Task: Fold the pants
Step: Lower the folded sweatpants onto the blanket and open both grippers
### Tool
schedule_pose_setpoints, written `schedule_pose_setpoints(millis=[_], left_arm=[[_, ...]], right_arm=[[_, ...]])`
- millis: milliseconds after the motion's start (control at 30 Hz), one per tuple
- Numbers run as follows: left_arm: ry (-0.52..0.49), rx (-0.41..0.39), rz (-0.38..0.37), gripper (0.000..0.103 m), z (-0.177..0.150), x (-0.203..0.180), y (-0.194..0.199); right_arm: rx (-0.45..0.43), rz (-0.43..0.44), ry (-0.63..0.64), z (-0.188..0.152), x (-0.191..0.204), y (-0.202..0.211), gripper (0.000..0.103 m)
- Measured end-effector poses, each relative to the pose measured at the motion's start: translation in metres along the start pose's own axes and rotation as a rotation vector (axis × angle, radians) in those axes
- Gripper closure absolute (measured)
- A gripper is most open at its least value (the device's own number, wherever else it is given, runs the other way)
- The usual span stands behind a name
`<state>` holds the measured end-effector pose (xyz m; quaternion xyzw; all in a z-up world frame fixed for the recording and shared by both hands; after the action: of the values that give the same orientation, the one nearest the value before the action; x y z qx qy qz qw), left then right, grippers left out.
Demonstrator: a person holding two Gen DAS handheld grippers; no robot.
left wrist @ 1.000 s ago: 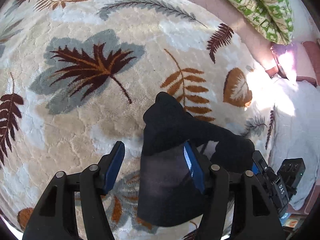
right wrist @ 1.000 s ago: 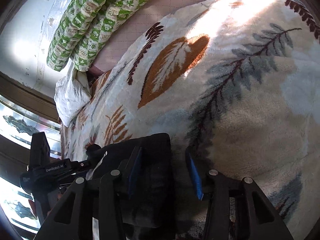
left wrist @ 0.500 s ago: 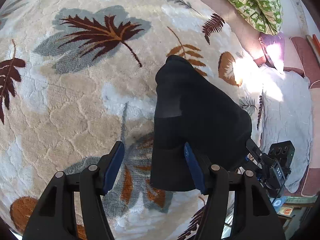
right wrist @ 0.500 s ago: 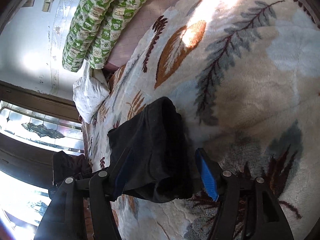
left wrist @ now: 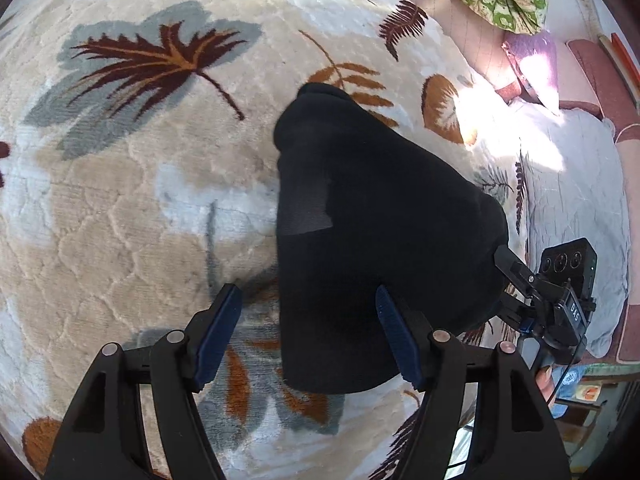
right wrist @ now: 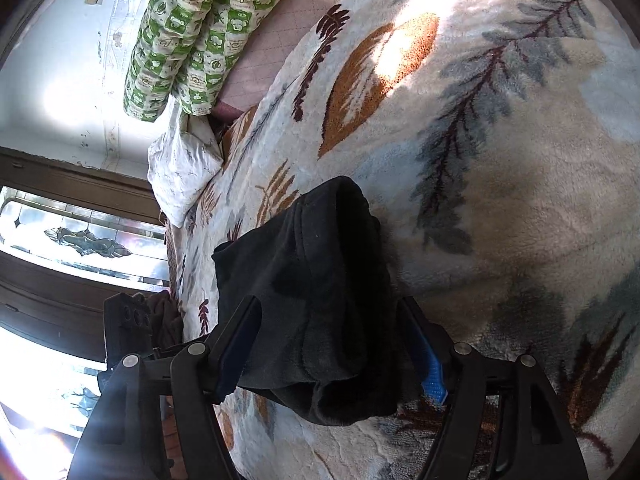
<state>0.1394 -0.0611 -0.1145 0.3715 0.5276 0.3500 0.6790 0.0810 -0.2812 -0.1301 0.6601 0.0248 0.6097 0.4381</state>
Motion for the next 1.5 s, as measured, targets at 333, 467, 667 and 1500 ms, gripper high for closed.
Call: schedule_pose_setpoints(millis=[333, 467, 667, 1500], left_arm=[[-0.031, -0.05, -0.093, 0.069, -0.002, -0.017, 0.0], [-0.043, -0.072, -0.113, 0.079, -0.005, -0.02, 0.013], [-0.024, -0.081, -0.133, 0.08, -0.013, -0.008, 0.035], [0.013, -0.198, 0.212, 0.076, -0.073, 0.146, 0.124]], right_arm=[[0.039, 0.039, -0.008, -0.001, -0.006, -0.007, 0.038], [0.005, -0.046, 0.043, -0.008, -0.003, -0.006, 0.065], [-0.07, 0.046, 0.019, -0.023, 0.009, 0.011, 0.071], [0.083, 0.096, 0.151, -0.138, 0.148, -0.128, 0.071]])
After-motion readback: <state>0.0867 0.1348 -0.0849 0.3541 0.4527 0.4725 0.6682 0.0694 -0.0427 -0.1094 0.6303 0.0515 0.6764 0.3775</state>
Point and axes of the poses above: each gripper's, at about its wrist camera, not at the fingertips, and y roughly against the way its jaws point, x to its left, z to its top, the point moved 5 cm from there along -y, roughly the way its jaws point, and after that the axes turned 8 degrees about -y, right-handed, at the moved point
